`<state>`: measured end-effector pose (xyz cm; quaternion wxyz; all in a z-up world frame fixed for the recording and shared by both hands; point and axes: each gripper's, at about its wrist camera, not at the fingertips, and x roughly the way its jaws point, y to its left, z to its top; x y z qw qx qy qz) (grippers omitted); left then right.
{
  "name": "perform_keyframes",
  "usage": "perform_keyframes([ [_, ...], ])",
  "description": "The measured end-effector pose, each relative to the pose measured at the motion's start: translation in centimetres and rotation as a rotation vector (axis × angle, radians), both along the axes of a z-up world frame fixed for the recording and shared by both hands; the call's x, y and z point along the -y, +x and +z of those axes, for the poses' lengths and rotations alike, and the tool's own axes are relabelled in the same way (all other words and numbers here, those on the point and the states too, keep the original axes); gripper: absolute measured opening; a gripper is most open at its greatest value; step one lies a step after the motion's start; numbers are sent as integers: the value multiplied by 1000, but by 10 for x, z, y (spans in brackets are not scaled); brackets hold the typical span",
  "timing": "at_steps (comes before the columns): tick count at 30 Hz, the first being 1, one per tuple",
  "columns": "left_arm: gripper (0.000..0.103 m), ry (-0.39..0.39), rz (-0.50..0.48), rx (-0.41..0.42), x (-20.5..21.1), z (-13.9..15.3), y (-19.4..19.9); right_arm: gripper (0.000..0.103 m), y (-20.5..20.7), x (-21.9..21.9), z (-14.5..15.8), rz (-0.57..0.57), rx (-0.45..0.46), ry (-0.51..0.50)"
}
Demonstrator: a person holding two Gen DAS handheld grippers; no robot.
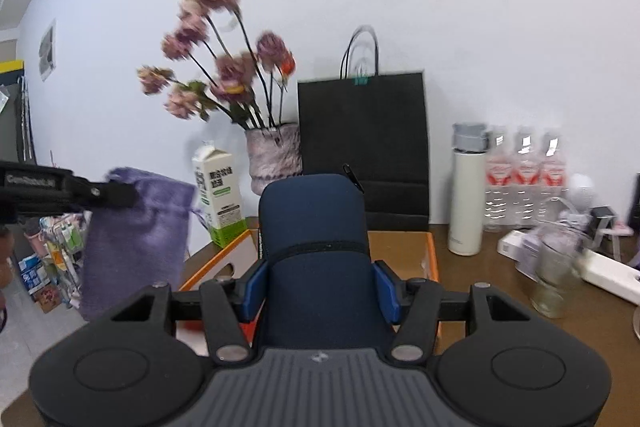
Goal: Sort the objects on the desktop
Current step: 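Carry the purple bag and navy case into the cardboard box with both tools, then open the left tool on the purple bag while the right tool releases the navy case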
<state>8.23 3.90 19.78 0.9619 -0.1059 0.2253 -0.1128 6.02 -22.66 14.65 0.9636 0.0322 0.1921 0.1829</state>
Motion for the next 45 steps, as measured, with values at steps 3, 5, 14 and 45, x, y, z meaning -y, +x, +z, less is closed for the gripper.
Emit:
perform_keyframes([
  [3,11,4,11,-114,6,-10,69,55,70,-8,4,-15,-92,-9],
  [5,11,-9,28,-201,6,-24,111,55,112,-17,-2,-40,-148,-55],
  [14,11,71,123,-388,4,-99,209,55,225,-43,-75,-131,-435,-188],
  [45,103,356,162,-358,37,-68,169,92,201,-45,-29,-161,-383,-199],
])
